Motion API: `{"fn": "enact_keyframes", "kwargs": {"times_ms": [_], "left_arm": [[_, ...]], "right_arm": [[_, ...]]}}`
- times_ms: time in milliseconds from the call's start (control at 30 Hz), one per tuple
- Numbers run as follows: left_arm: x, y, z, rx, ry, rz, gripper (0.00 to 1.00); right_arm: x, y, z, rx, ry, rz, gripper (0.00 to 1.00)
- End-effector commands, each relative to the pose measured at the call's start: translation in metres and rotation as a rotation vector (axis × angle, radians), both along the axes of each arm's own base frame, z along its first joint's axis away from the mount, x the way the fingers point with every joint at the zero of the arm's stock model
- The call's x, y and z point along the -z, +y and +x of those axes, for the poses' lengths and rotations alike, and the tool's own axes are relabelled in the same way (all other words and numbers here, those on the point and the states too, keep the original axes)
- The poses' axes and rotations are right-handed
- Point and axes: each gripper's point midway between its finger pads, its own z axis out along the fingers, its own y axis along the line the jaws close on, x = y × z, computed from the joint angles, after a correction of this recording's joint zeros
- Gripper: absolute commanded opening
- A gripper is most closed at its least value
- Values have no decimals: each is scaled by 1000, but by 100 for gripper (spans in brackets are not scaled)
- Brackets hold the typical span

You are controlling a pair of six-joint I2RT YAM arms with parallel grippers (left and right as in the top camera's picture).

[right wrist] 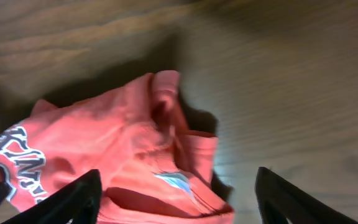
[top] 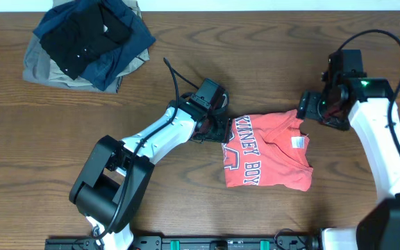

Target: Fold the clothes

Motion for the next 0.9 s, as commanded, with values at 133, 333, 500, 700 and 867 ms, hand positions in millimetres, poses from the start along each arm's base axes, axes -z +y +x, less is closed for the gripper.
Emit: {"fn": "enact_keyframes", "kwargs": {"times_ms": [133, 333, 500, 700, 867], "left_arm": [[6, 3, 0, -13, 9, 18, 65], [6, 3, 0, -13, 9, 17, 64], [6, 3, 0, -13, 9, 17, 64], [6, 3, 0, -13, 9, 18, 65], [6, 3, 0, -12, 9, 18, 65]], "right_arm": [[39, 10, 6, -36, 95, 63, 49], [58, 10, 16, -37, 106, 63, 27], [59, 10, 29, -52, 58, 59, 1], [55, 5, 50, -44, -27, 32, 1], [49, -15, 69, -1, -109, -58, 1]]}}
